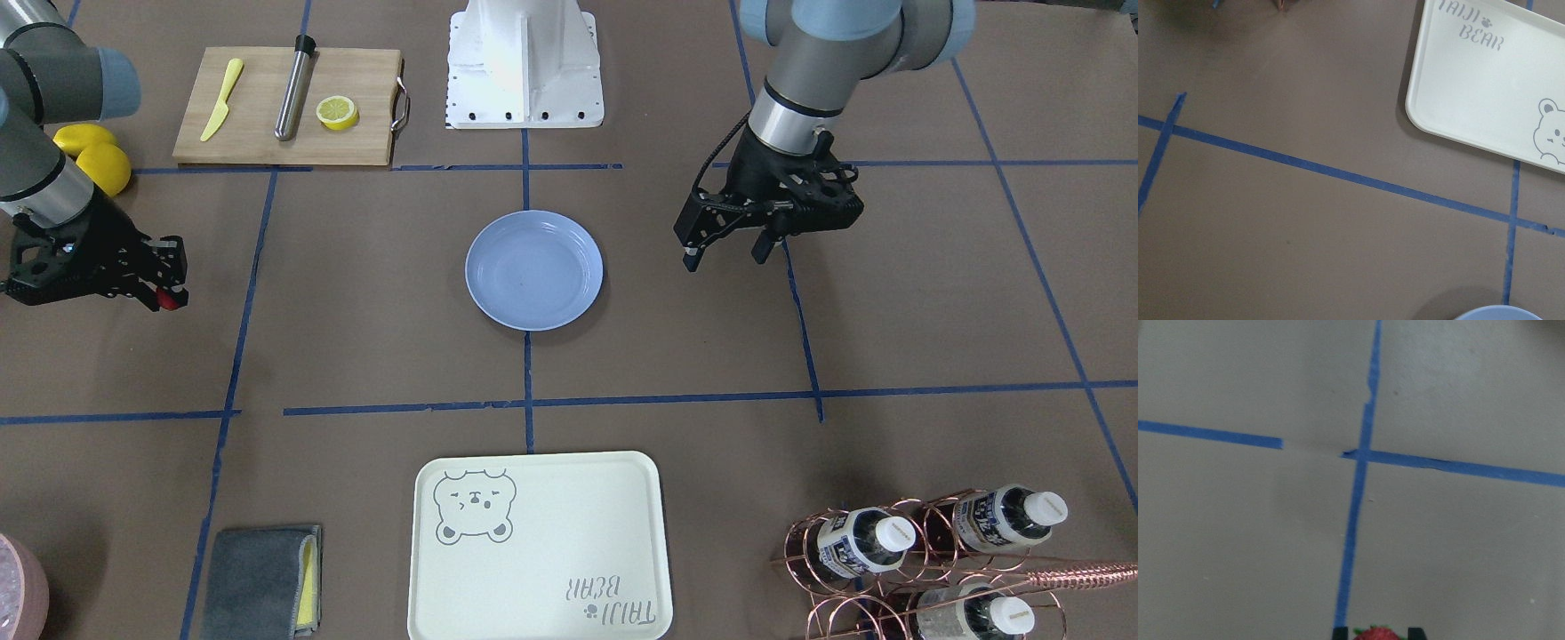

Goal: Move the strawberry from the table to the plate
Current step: 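Carry the strawberry with the right gripper over the plate while the left arm withdraws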

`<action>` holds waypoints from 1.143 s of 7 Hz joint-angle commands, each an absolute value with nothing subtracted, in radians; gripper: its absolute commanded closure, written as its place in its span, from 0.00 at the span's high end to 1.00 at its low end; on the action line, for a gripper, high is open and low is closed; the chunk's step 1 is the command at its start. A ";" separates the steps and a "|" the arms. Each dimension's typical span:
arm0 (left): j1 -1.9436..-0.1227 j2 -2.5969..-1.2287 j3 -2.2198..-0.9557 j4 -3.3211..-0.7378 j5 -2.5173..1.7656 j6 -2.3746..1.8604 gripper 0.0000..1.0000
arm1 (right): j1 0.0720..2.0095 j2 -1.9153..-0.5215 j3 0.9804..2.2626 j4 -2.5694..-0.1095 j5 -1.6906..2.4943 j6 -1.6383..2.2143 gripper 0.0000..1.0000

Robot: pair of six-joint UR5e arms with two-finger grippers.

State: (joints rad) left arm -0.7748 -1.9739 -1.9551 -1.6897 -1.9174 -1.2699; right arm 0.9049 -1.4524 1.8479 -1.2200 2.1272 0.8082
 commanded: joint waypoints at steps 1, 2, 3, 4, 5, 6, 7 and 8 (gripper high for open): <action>-0.868 -1.903 -1.965 -1.681 -1.971 -1.101 1.00 | 0.890 -1.257 1.859 -1.380 2.164 0.884 0.00; -0.926 -1.878 -1.970 -1.627 -1.991 -0.975 1.00 | 0.835 -1.197 1.855 -1.381 2.158 0.991 0.00; -0.990 -1.852 -1.970 -1.567 -1.993 -0.827 1.00 | 0.759 -1.146 1.849 -1.381 2.114 1.061 0.00; -1.032 -1.804 -1.967 -1.560 -1.993 -0.673 1.00 | 0.676 -1.105 1.839 -1.385 2.026 1.080 0.00; -1.099 -1.768 -1.951 -1.562 -2.008 -0.528 1.00 | 0.596 -1.048 1.818 -1.440 1.926 1.081 0.00; -1.153 -1.752 -1.927 -1.562 -2.026 -0.434 1.00 | 0.542 -0.958 1.740 -1.489 1.867 1.091 0.00; -1.182 -1.744 -1.907 -1.563 -2.031 -0.379 1.00 | 0.494 -0.875 1.641 -1.486 1.808 1.151 0.00; -1.196 -1.744 -1.887 -1.566 -2.031 -0.352 1.00 | 0.465 -0.800 1.549 -1.486 1.769 1.167 0.00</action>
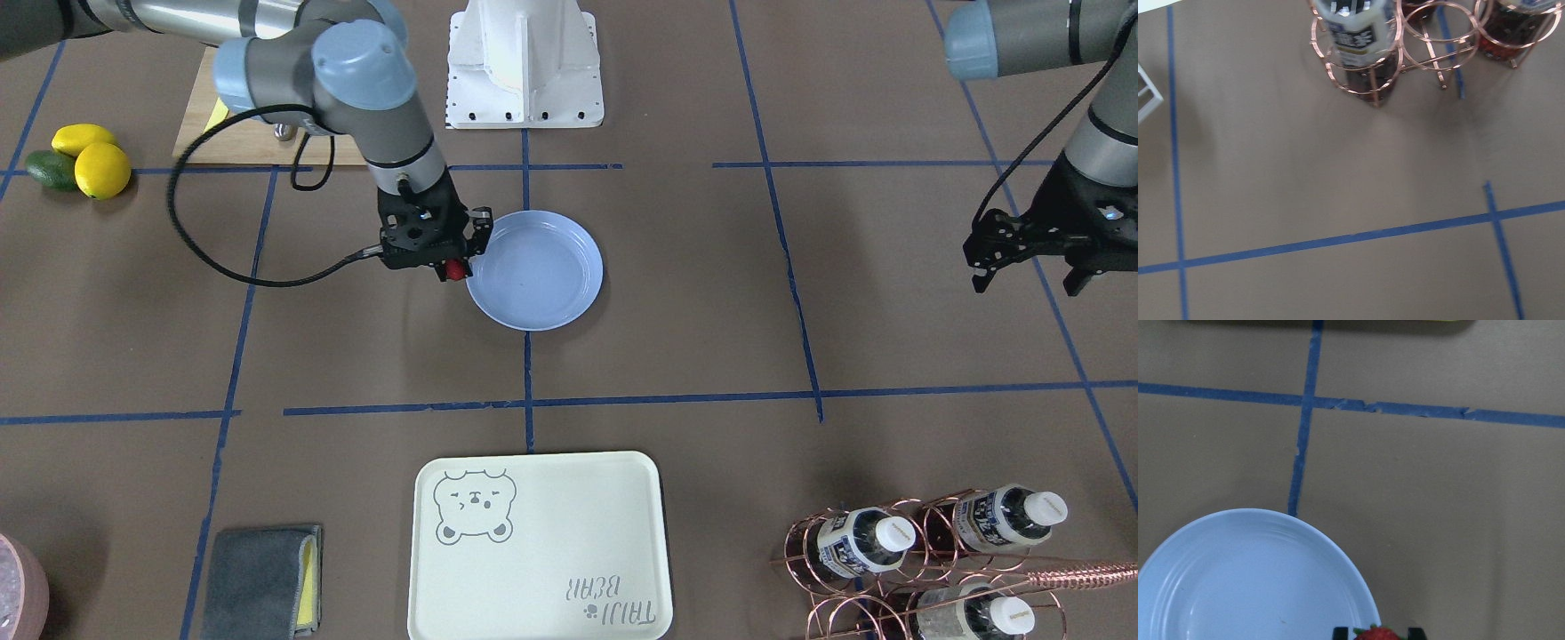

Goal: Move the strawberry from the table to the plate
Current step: 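Carry the strawberry with the right gripper over the plate while the left arm withdraws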

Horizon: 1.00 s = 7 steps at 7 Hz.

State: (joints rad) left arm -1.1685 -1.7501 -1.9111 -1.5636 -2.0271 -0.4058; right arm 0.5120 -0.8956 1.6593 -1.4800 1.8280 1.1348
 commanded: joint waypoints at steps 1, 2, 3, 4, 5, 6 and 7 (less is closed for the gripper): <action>-1.207 -1.744 -1.879 -1.568 -2.031 -0.325 1.00 | 0.448 -0.769 1.508 -1.485 1.763 1.169 0.00; -1.221 -1.744 -1.872 -1.568 -2.031 -0.312 1.00 | 0.431 -0.756 1.490 -1.485 1.752 1.169 0.00; -1.227 -1.744 -1.865 -1.569 -2.031 -0.305 1.00 | 0.420 -0.747 1.470 -1.483 1.741 1.167 0.00; -1.236 -1.744 -1.859 -1.569 -2.029 -0.302 1.00 | 0.420 -0.724 1.442 -1.483 1.741 1.166 0.00; -1.238 -1.744 -1.858 -1.569 -2.031 -0.276 1.00 | 0.420 -0.718 1.428 -1.482 1.741 1.164 0.00; -1.244 -1.744 -1.850 -1.569 -2.031 -0.275 1.00 | 0.422 -0.716 1.428 -1.480 1.743 1.169 0.35; -1.246 -1.744 -1.842 -1.571 -2.031 -0.270 1.00 | 0.420 -0.716 1.428 -1.482 1.743 1.169 0.97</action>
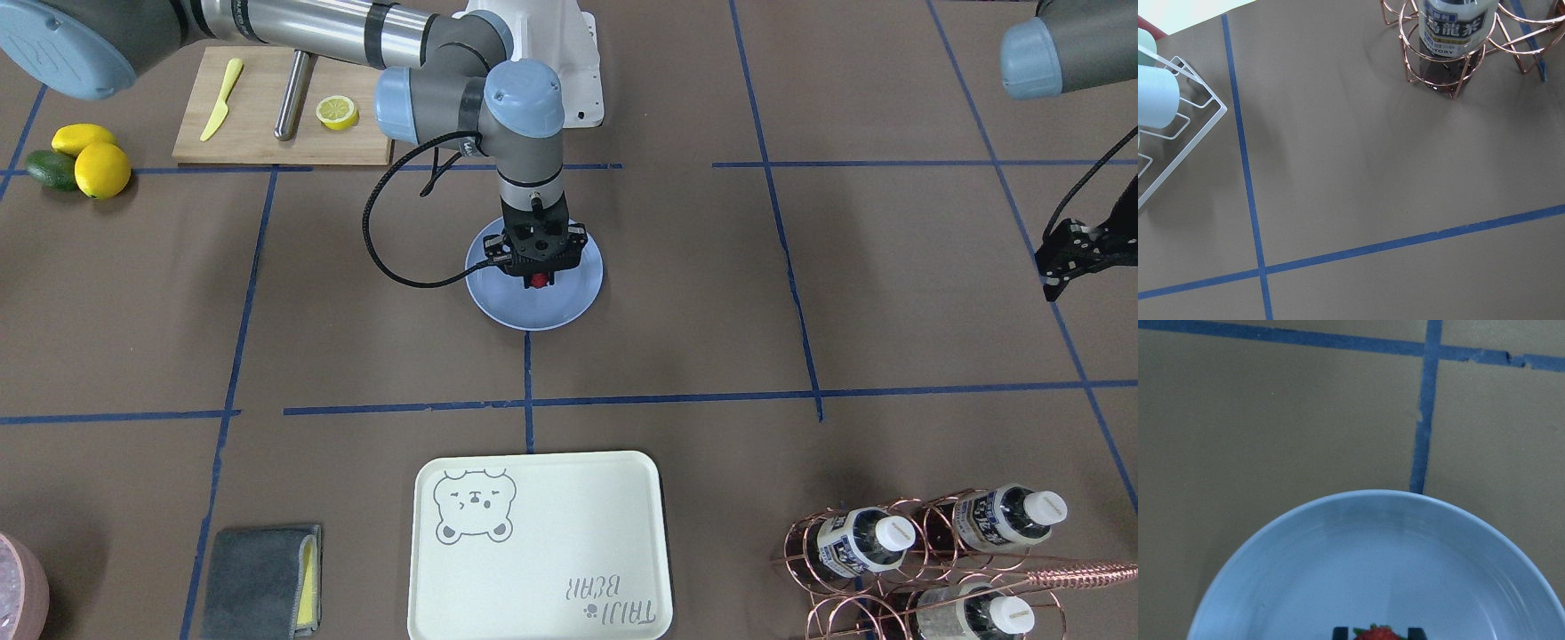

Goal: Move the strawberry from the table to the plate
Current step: 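Lower the strawberry onto the plate and open the right gripper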

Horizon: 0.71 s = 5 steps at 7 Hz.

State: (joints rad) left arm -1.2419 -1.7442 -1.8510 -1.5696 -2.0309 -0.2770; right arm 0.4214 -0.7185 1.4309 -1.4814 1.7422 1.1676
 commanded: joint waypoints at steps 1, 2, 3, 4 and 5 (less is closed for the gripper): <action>-1.247 -1.744 -1.838 -1.571 -2.031 -0.270 1.00 | 0.420 -0.716 1.428 -1.483 1.747 1.196 1.00; -1.247 -1.744 -1.836 -1.572 -2.031 -0.270 1.00 | 0.422 -0.718 1.433 -1.488 1.756 1.207 1.00; -1.247 -1.744 -1.835 -1.571 -2.031 -0.270 1.00 | 0.423 -0.718 1.437 -1.494 1.770 1.209 1.00; -1.249 -1.744 -1.833 -1.571 -2.031 -0.268 1.00 | 0.454 -0.719 1.468 -1.561 1.802 1.206 1.00; -1.256 -1.744 -1.832 -1.572 -2.031 -0.268 1.00 | 0.510 -0.730 1.536 -1.662 1.846 1.187 1.00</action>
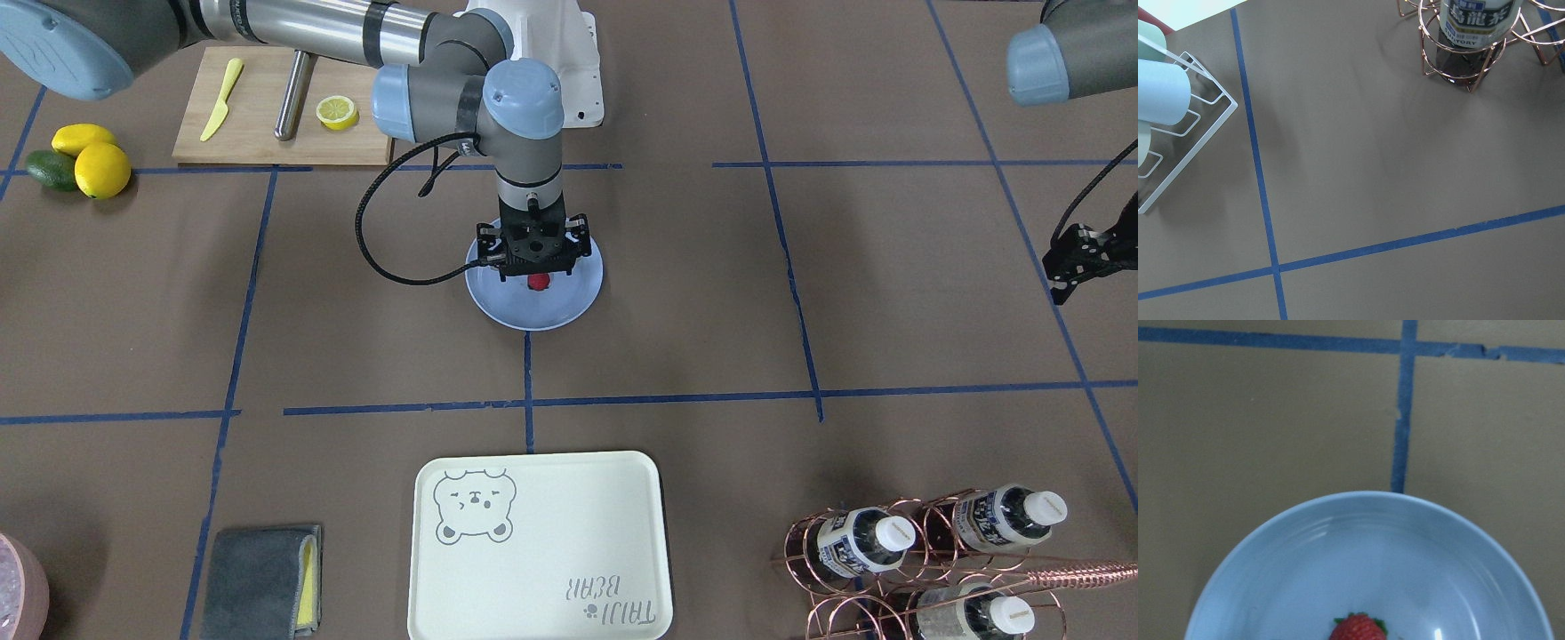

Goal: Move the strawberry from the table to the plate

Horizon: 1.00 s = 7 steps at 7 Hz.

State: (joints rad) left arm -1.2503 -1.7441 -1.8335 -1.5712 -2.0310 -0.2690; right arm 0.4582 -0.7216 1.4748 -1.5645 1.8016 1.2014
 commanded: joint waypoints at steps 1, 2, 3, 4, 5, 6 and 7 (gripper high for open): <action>-1.306 -1.744 -1.797 -1.571 -2.061 -0.220 1.00 | 0.591 -0.759 1.633 -1.762 1.905 1.125 1.00; -1.349 -1.743 -1.745 -1.569 -2.182 -0.105 1.00 | 0.692 -0.834 1.754 -1.835 1.990 1.021 1.00; -1.398 -1.714 -1.721 -1.569 -2.224 -0.045 1.00 | 0.794 -0.964 1.881 -1.844 2.041 0.899 1.00; -1.440 -1.692 -1.720 -1.565 -2.226 -0.019 1.00 | 0.902 -1.054 1.926 -1.844 2.122 0.758 1.00; -1.460 -1.668 -1.714 -1.563 -2.253 0.003 1.00 | 1.022 -1.133 1.927 -1.835 2.228 0.656 1.00; -1.471 -1.643 -1.686 -1.565 -2.320 0.056 1.00 | 1.137 -1.219 1.925 -1.832 2.293 0.488 1.00; -1.501 -1.637 -1.659 -1.563 -2.335 0.093 1.00 | 1.261 -1.298 1.896 -1.836 2.324 0.281 1.00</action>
State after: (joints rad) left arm -1.4710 -1.6524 -1.6889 -1.5641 -2.2998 0.0451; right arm 1.1137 -1.1985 1.9158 -1.8341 2.2659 0.5079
